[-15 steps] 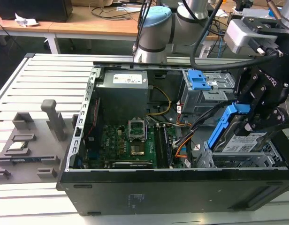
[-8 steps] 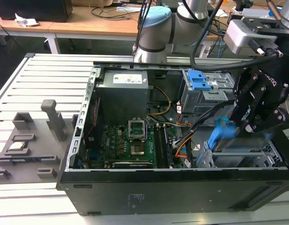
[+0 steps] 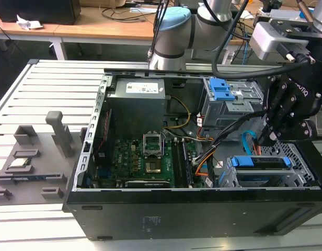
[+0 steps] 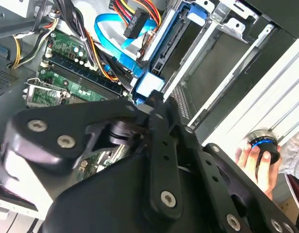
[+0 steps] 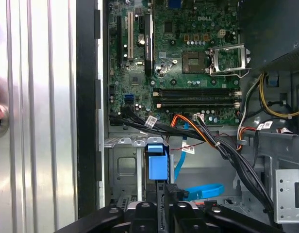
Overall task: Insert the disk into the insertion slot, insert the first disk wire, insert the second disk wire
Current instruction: 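Insert the disk into the insertion slot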
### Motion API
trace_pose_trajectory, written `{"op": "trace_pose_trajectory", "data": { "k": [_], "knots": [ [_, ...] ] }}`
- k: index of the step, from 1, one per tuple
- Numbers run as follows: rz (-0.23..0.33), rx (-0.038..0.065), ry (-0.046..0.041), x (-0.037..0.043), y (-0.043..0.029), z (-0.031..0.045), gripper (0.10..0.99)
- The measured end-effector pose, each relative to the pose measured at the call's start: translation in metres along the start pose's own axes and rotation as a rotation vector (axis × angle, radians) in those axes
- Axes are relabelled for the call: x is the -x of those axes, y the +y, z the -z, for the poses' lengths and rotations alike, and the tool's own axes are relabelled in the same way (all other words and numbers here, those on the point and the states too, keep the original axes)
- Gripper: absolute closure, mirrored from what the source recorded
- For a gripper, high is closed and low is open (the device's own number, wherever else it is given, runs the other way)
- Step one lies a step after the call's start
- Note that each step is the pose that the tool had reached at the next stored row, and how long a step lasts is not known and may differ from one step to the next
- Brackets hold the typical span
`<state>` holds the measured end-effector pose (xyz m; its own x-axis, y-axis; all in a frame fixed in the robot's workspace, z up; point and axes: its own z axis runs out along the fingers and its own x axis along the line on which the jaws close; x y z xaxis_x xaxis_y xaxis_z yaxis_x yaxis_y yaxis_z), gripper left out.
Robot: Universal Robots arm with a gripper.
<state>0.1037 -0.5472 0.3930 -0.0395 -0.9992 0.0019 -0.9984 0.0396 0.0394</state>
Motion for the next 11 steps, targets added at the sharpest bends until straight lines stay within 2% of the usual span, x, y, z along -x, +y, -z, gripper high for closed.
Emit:
{"op": "trace_pose_trajectory", "data": {
  "k": [1, 11],
  "knots": [
    [0.0, 0.0, 0.0, 0.0, 0.0, 0.0, 0.973],
    [0.0, 0.0, -0.0001, 0.0, 0.0, -0.0001, 0.98]
  ]
}}
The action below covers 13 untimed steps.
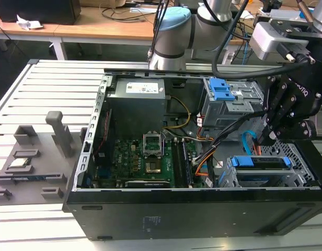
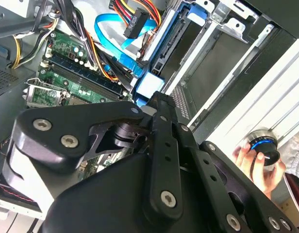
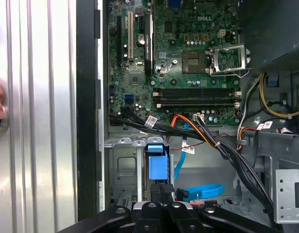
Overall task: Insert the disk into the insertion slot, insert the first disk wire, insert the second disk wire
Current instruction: 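Insert the first disk wire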
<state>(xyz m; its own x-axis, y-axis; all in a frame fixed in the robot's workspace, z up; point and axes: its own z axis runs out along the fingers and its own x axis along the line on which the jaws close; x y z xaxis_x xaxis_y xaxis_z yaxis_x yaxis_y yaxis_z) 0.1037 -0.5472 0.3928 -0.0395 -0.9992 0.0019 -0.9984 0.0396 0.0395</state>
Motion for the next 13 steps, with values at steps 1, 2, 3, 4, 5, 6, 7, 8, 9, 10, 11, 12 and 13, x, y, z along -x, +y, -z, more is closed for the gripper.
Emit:
{"op": "trace_pose_trajectory", "data": {
  "k": [1, 2, 3, 4, 5, 6, 7, 8, 9, 10, 11, 12, 13],
  "knots": [
    [0.0, 0.0, 0.0, 0.0, 0.0, 0.0, 0.98],
    [0.0, 0.0, 0.0, 0.0, 0.0, 0.0, 0.98],
    [0.0, 0.0, 0.0, 0.0, 0.0, 0.0, 0.98],
    [0.0, 0.0, -0.0002, 0.0, -0.0006, -0.0005, 0.98],
    [0.0, 0.0, -0.0002, 0.0001, -0.0019, -0.0011, 0.98],
    [0.0, 0.0, 0.0, 0.0001, -0.0031, -0.0015, 0.98],
    [0.0, 0.0, 0.0001, 0.0001, -0.0041, -0.0018, 0.98],
    [0.0, 0.0, 0.0, 0.0002, -0.0059, -0.0023, 0.98],
    [0.0, 0.0, 0.0, 0.0003, -0.0072, -0.0025, 0.98],
    [0.0, 0.0, -0.0001, 0.0005, -0.009, -0.0029, 0.98],
    [0.0, 0.0, -0.0001, 0.0006, -0.0103, -0.0032, 0.98],
    [0.0, 0.0, 0.0, 0.0012, -0.0137, -0.006, 0.98],
    [0.0, 0.0, 0.0001, 0.0018, -0.0154, -0.0072, 0.98]
  ]
}}
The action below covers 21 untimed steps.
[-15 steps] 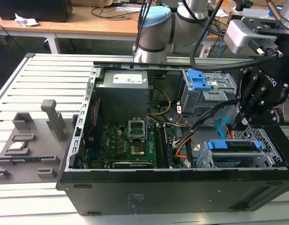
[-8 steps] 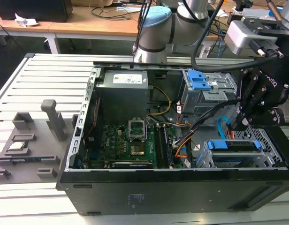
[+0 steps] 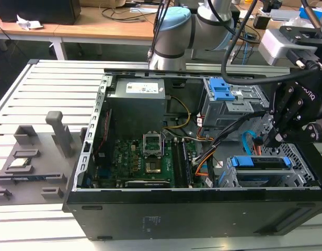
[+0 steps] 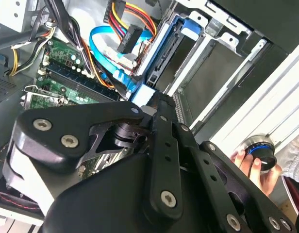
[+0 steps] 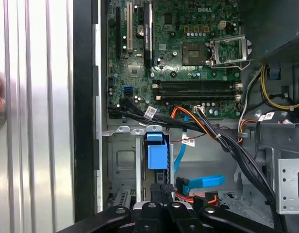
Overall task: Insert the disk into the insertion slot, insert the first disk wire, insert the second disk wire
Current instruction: 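Insert the first disk wire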
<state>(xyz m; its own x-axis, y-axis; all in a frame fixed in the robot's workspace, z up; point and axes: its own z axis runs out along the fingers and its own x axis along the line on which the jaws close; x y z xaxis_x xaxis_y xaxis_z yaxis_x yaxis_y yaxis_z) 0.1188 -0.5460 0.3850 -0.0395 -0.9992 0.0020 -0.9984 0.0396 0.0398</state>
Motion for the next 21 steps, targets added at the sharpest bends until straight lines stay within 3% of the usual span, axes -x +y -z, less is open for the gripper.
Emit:
{"op": "trace_pose_trajectory", "data": {
  "k": [4, 8, 13, 20, 21],
  "knots": [
    [0.0, 0.001, -0.0001, 0.0092, -0.0109, -0.003, 0.98],
    [0.0, 0.001, 0.0002, 0.0261, -0.0206, -0.0064, 0.98],
    [0.0, 0.001, 0.0004, 0.0442, -0.0261, -0.0154, 0.98],
    [0.0, 0.001, 0.0004, 0.045, -0.0262, -0.0161, 0.973],
    [0.0, 0.001, 0.0005, 0.0451, -0.0262, -0.0161, 0.918]
  ]
}}
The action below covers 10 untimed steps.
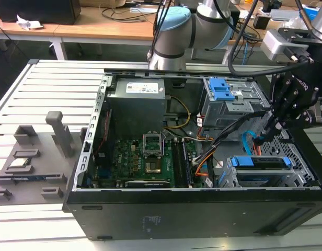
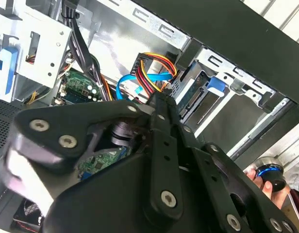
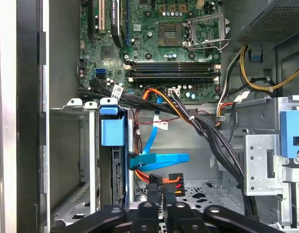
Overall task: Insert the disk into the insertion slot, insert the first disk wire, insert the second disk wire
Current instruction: 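Insert the first disk wire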
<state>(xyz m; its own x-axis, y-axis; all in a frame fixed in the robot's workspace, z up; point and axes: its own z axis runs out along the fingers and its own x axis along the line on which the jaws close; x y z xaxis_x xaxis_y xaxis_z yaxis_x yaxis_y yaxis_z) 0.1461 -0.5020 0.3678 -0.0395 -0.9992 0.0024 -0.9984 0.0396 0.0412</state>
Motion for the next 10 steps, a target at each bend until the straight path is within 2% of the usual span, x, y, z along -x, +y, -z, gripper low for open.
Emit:
{"op": "trace_pose_trajectory", "data": {
  "k": [2, 3, 4, 10],
  "knots": [
    [0.0, 0.0, -0.0001, 0.0, 0.0, 0.0, 0.788],
    [0.0, 0.0, 0.0, 0.0, 0.0, 0.0, 0.788],
    [0.0, 0.0, 0.0, 0.0, 0.0, 0.0, 0.725],
    [-0.002, -0.001, 0.0221, -0.0001, 0.0029, -0.0089, 0.725]
  ]
}}
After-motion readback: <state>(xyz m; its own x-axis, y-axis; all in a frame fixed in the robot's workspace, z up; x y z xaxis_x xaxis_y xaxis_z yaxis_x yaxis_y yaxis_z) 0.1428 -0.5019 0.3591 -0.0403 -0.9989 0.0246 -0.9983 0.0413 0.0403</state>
